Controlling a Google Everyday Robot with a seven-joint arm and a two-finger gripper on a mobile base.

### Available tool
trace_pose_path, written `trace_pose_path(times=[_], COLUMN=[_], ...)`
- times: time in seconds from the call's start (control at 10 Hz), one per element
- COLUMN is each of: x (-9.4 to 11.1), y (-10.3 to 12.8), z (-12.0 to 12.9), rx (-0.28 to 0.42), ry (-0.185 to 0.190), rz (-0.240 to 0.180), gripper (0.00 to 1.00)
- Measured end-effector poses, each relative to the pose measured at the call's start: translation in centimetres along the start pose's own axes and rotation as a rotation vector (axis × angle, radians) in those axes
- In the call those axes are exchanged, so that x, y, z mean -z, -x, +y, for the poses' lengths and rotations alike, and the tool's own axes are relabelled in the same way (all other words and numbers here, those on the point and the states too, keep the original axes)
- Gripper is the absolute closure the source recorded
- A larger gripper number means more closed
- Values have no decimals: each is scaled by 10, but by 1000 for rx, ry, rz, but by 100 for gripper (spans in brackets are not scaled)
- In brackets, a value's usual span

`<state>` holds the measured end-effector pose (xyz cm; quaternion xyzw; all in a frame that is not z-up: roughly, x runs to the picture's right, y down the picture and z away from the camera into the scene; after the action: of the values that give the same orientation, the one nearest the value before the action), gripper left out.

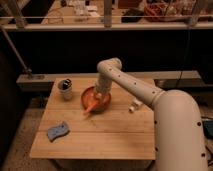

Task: Place the pepper in the ceramic bowl

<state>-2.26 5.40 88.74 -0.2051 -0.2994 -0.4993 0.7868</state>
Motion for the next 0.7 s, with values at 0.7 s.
trace_pose_path(times=[0.7], x=[1], y=[-1], z=[1], rx=[-1], ry=[-2], rz=[-5], gripper=[53])
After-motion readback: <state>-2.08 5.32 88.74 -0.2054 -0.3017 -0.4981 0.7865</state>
